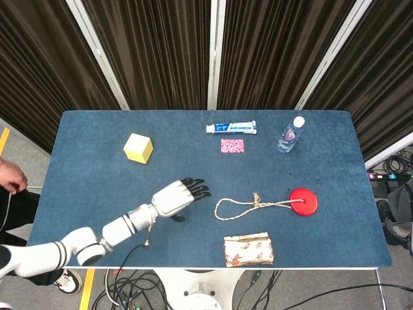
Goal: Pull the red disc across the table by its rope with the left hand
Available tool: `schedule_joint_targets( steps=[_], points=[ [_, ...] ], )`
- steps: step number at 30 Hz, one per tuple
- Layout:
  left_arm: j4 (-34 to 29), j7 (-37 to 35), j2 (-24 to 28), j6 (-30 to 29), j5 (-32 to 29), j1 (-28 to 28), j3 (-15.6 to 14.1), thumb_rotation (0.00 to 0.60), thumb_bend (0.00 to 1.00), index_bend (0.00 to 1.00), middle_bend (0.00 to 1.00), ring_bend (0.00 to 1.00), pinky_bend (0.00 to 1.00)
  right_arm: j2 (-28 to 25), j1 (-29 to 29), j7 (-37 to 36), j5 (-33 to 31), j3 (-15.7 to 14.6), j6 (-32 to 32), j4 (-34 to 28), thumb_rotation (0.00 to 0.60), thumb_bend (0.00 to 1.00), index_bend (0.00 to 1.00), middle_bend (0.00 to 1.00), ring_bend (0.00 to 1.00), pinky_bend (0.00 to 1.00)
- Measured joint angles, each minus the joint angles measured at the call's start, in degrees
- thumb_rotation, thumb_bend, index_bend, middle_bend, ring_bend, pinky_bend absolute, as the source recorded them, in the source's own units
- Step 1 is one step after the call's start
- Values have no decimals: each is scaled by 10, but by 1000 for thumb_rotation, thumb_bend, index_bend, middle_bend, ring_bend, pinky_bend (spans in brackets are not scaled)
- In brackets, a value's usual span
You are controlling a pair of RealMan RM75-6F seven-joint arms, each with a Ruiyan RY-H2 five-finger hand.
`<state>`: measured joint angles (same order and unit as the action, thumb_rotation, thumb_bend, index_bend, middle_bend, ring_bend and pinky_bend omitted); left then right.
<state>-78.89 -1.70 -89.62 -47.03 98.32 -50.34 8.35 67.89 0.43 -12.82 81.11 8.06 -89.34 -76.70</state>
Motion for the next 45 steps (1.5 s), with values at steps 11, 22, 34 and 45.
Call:
schedule_joint_targets(
  steps=[11, 22, 34, 45],
  points=[
    [63, -14, -72, 48, -5, -70, -21, 600, 56, 166, 177, 82, 237, 5, -5, -24, -7, 3, 1, 22, 600, 230, 0, 0, 0, 0],
    [101, -15, -94, 65, -23, -90, -54, 600, 60, 166, 220, 82, 237, 11, -8, -36, -10, 8, 0, 39, 600, 231, 0, 0, 0, 0],
    [103, -11, -84, 72, -36, -101, -73, 600, 98, 165, 541, 121, 238, 16, -7, -36, -12, 9, 5, 45, 600, 249, 0, 0, 0, 0],
    [58, 36, -45, 91, -71, -99, -79, 600, 122, 166, 793, 317, 238, 18, -7, -29, -14, 12, 5, 42, 600, 265, 0, 0, 0, 0]
  ],
)
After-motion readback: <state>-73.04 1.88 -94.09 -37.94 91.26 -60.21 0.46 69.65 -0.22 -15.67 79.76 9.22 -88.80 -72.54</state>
